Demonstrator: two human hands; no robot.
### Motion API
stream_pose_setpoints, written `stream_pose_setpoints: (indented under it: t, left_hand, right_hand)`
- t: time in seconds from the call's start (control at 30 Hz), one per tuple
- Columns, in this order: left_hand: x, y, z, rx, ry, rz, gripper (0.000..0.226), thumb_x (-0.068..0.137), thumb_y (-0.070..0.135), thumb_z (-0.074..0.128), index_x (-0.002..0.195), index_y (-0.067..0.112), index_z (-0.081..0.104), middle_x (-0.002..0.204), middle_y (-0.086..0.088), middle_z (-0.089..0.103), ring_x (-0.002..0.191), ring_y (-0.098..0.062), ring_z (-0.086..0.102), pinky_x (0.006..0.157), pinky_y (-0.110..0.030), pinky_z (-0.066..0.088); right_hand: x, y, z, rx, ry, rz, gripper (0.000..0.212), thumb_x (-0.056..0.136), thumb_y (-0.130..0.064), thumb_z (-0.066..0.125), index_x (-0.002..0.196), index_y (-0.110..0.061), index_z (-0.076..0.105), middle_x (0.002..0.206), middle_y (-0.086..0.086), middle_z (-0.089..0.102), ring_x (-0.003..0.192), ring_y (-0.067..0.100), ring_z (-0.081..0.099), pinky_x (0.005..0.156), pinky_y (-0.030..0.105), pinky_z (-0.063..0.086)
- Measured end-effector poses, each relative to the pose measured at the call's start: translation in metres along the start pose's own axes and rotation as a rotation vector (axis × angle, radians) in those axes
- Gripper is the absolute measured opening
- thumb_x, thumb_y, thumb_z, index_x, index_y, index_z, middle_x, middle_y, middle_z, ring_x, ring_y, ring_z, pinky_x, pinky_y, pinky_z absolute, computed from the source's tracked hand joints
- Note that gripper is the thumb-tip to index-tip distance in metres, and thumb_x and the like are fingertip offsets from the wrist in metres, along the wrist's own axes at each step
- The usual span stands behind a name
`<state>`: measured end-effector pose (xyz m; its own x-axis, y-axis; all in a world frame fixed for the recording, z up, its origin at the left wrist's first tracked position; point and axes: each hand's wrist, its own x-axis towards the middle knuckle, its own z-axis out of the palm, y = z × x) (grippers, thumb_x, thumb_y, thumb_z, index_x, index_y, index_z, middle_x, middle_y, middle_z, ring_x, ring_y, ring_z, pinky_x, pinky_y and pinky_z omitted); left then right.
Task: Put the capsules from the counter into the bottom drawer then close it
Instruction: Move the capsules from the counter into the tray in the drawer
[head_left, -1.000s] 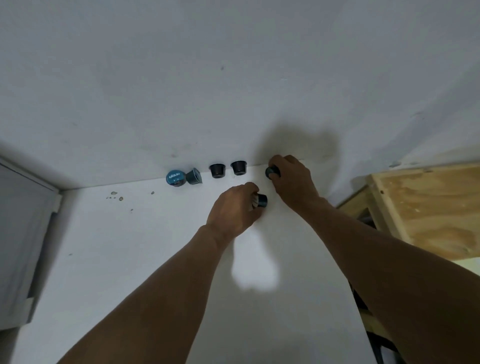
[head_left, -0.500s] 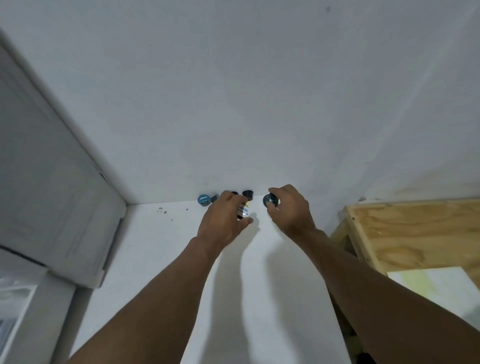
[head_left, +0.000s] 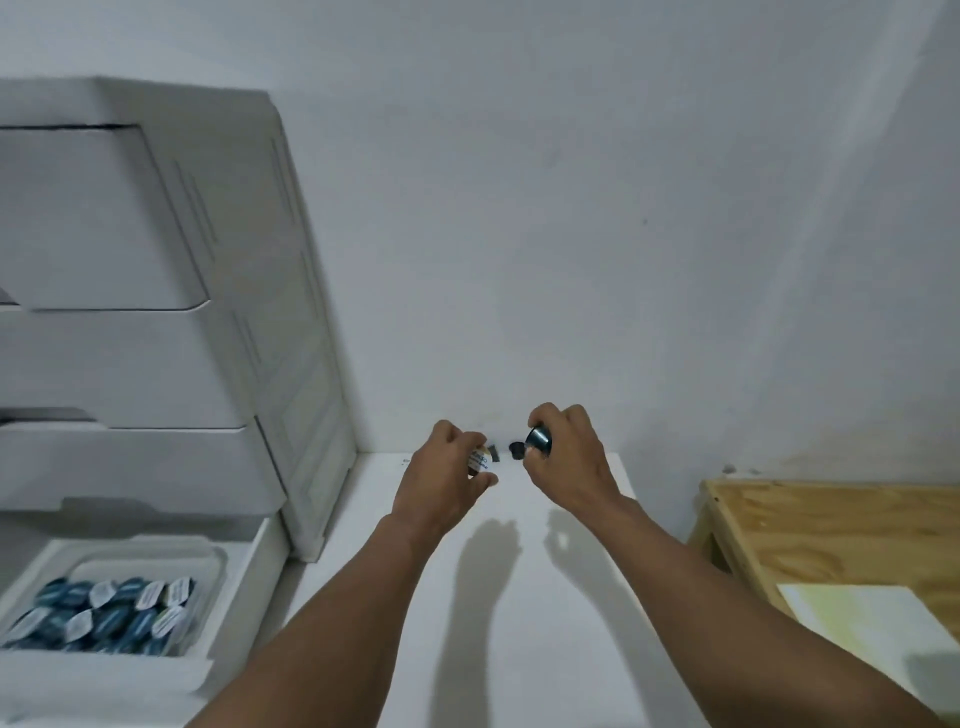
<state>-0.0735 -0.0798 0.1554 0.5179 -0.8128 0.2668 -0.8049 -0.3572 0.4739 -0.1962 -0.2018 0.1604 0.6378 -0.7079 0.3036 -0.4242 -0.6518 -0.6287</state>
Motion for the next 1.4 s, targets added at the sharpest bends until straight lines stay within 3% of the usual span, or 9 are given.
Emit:
stream_pose_setpoints:
  t: [0.1,0.23,0.33,0.47,0.73,0.9,1.0,1.1,1.4]
  left_hand:
    - [-0.038,-0.014,-0.029,0.007,0.029,-0.003,0.047,0.081,0.036,0.071,0.124,0.022,0.057,0.112,0.004,0.049,0.080,-0.011,0.056,0.076,-0.022,0.045]
    - [-0.095,-0.037,-0.069,-0.003,0.075,-0.028,0.050,0.080,0.033,0.072,0.126,0.020,0.057,0.112,0.003,0.050,0.086,-0.014,0.059,0.077,-0.022,0.044]
    - [-0.137,-0.059,-0.096,-0.011,0.110,-0.058,0.052,0.079,0.029,0.074,0.127,0.018,0.056,0.113,0.001,0.051,0.092,-0.015,0.059,0.077,-0.018,0.038]
    - [-0.186,-0.094,-0.129,-0.029,0.163,-0.155,0.052,0.073,0.026,0.079,0.120,0.015,0.059,0.112,-0.003,0.054,0.098,-0.020,0.057,0.081,-0.020,0.039]
    - [-0.250,-0.174,-0.184,-0.025,0.286,-0.347,0.043,0.071,0.024,0.081,0.110,0.021,0.064,0.101,0.001,0.053,0.085,-0.013,0.052,0.077,-0.020,0.039]
    - [-0.258,-0.230,-0.209,-0.006,0.334,-0.428,0.046,0.071,0.023,0.079,0.114,0.022,0.064,0.105,0.001,0.054,0.087,-0.013,0.053,0.079,-0.022,0.042]
    - [-0.251,-0.264,-0.218,-0.014,0.359,-0.476,0.049,0.071,0.024,0.080,0.117,0.022,0.062,0.108,0.000,0.056,0.095,-0.018,0.056,0.085,-0.032,0.049]
    - [-0.239,-0.295,-0.226,0.003,0.331,-0.511,0.046,0.072,0.022,0.079,0.115,0.020,0.062,0.110,-0.001,0.055,0.097,-0.018,0.056,0.088,-0.034,0.049]
    - [-0.201,-0.376,-0.235,-0.053,0.233,-0.556,0.043,0.074,0.020,0.076,0.115,0.019,0.064,0.110,-0.004,0.056,0.093,-0.019,0.061,0.085,-0.038,0.054]
  right_hand:
    - [-0.034,-0.035,0.012,0.015,-0.016,-0.014,0.021,0.078,-0.008,0.055,0.092,-0.020,0.044,0.097,0.001,0.039,0.068,0.019,0.048,0.059,0.021,0.034]
    - [-0.085,-0.084,0.033,0.012,-0.028,-0.057,0.017,0.074,-0.007,0.055,0.080,-0.017,0.042,0.091,-0.001,0.045,0.071,0.021,0.047,0.061,0.027,0.035]
    - [-0.118,-0.115,0.054,0.026,-0.046,-0.098,0.020,0.072,-0.009,0.058,0.087,-0.017,0.048,0.092,0.000,0.050,0.079,0.022,0.049,0.066,0.029,0.040]
    - [-0.148,-0.157,0.089,0.051,-0.104,-0.160,0.043,0.076,-0.011,0.060,0.119,-0.012,0.056,0.112,0.003,0.054,0.100,0.020,0.055,0.087,0.030,0.045]
    - [-0.158,-0.240,0.166,0.078,-0.210,-0.343,0.026,0.074,-0.015,0.062,0.099,-0.017,0.059,0.100,-0.002,0.052,0.090,0.018,0.055,0.079,0.029,0.046]
    - [-0.139,-0.280,0.224,0.116,-0.289,-0.421,0.027,0.074,-0.017,0.066,0.099,-0.019,0.060,0.099,-0.005,0.054,0.092,0.016,0.055,0.078,0.026,0.043]
    - [-0.121,-0.295,0.262,0.161,-0.338,-0.428,0.034,0.073,-0.009,0.067,0.106,-0.016,0.062,0.103,-0.002,0.056,0.097,0.017,0.054,0.076,0.019,0.033]
    - [-0.102,-0.306,0.295,0.196,-0.386,-0.425,0.041,0.072,-0.002,0.067,0.111,-0.013,0.063,0.109,0.001,0.057,0.103,0.019,0.055,0.083,0.019,0.035]
    - [-0.061,-0.324,0.367,0.154,-0.459,-0.351,0.041,0.080,-0.020,0.071,0.120,-0.019,0.061,0.118,-0.002,0.056,0.109,0.014,0.052,0.090,0.020,0.036]
